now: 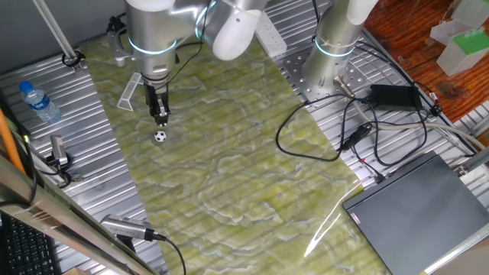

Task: Push the soccer ball into the goal

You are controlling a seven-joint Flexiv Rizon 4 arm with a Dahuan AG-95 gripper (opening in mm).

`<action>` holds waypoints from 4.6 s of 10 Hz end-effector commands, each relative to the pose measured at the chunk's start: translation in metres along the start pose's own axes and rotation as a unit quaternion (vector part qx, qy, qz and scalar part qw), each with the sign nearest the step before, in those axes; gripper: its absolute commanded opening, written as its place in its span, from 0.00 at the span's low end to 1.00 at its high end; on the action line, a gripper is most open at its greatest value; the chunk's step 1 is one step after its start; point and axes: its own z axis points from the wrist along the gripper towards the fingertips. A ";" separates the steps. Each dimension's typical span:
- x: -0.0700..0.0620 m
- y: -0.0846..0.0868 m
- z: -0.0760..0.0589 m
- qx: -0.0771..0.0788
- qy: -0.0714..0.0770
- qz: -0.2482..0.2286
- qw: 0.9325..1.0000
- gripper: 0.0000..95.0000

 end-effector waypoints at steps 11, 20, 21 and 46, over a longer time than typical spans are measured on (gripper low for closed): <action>0.001 0.002 0.000 0.003 0.077 0.051 0.996 0.40; 0.001 0.001 0.010 0.003 0.067 0.051 0.996 0.40; 0.001 0.001 0.014 0.003 0.065 0.050 0.997 0.40; 0.000 0.005 0.066 0.019 0.026 0.047 0.998 0.40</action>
